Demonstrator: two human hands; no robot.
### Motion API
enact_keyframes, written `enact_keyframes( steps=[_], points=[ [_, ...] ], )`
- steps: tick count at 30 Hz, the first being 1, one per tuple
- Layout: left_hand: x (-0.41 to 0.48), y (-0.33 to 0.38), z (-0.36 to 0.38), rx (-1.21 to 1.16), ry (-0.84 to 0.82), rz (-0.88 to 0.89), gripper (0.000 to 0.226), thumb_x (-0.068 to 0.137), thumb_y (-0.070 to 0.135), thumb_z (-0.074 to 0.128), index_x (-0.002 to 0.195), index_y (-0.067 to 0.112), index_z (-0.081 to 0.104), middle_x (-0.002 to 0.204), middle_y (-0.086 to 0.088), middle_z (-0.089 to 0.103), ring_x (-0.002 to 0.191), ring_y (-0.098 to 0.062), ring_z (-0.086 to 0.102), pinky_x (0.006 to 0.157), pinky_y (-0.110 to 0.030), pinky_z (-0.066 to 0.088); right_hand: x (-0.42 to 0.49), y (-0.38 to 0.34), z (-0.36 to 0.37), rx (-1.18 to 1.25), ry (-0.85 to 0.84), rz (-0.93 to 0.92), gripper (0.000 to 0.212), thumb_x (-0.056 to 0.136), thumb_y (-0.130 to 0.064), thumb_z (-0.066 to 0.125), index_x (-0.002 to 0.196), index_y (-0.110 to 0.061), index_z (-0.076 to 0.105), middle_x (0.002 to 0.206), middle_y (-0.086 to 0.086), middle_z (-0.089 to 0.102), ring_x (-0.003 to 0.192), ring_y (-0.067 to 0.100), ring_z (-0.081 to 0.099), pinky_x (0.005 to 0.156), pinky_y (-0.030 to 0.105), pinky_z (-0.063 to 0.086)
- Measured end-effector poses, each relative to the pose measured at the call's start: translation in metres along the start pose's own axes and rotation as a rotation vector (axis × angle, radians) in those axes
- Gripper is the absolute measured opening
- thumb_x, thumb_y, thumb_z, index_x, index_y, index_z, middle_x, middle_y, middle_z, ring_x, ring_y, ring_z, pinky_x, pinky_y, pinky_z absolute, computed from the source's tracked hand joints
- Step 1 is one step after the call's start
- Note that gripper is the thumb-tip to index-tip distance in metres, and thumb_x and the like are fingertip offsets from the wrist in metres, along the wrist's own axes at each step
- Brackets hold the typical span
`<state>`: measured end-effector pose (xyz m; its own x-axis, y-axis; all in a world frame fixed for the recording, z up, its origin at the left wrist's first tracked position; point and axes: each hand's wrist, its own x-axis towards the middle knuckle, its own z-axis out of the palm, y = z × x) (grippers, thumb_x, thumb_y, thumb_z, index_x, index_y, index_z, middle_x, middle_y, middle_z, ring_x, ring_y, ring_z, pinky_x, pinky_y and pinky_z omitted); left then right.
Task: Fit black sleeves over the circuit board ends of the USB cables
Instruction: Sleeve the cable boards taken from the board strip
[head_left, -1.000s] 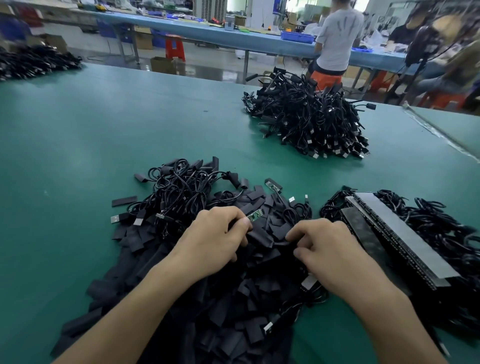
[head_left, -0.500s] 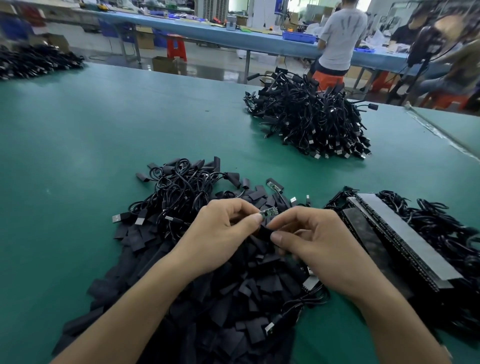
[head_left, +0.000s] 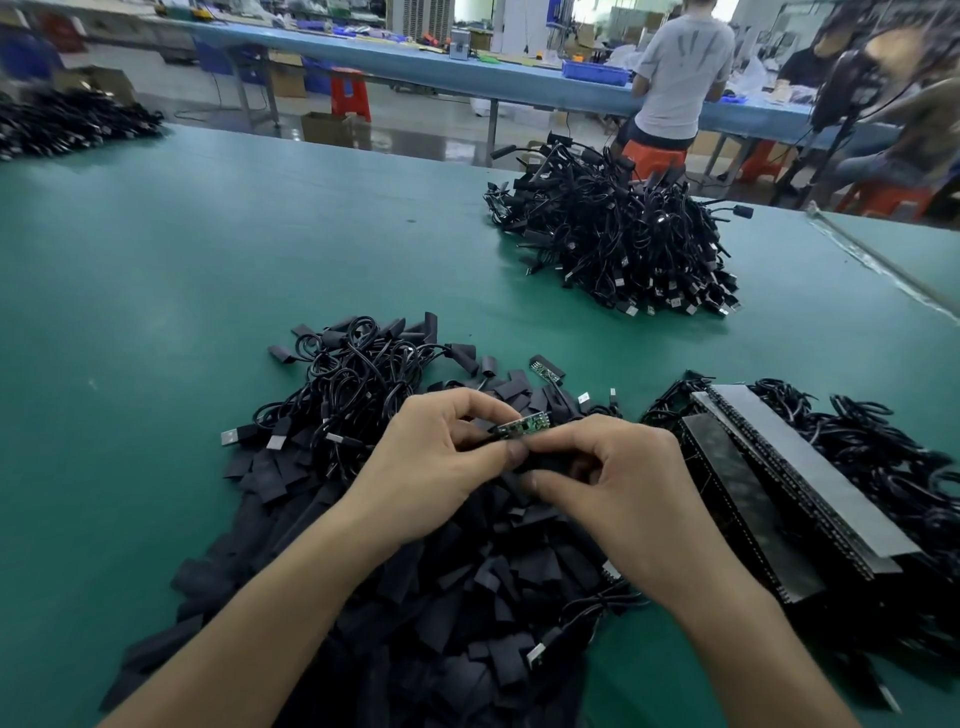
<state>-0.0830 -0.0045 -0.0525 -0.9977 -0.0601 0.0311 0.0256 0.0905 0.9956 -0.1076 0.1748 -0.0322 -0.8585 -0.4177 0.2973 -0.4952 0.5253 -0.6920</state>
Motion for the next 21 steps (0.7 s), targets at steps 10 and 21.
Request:
enact_keyframes(
  steps=[10,21],
  points=[
    [0.001,-0.002,-0.003,0.121,0.038,0.007,0.01,0.084,0.013,0.079,0.089,0.018,0.072,0.076,-0.002,0.077,0.068,-0.011,0.07,0.069,-0.027,0.057,0.002,0.008,-0.002,-0.014,-0.001,0.028,0.02,0.077,-0.029,0.082,0.095,-0.034,0.078,0.082,-0.02,0.07,0.078,-0.004,0.064,0.07,0.011,0.047],
    [0.0,-0.003,-0.004,0.433,0.23,0.087,0.002,0.086,0.028,0.075,0.085,0.027,0.074,0.066,0.02,0.067,0.059,0.009,0.056,0.059,-0.004,0.04,0.0,0.03,0.004,-0.505,-0.184,0.242,0.038,0.093,-0.04,0.063,0.13,-0.035,0.06,0.106,-0.008,0.039,0.104,0.014,0.052,0.087,0.032,0.049]
  ],
)
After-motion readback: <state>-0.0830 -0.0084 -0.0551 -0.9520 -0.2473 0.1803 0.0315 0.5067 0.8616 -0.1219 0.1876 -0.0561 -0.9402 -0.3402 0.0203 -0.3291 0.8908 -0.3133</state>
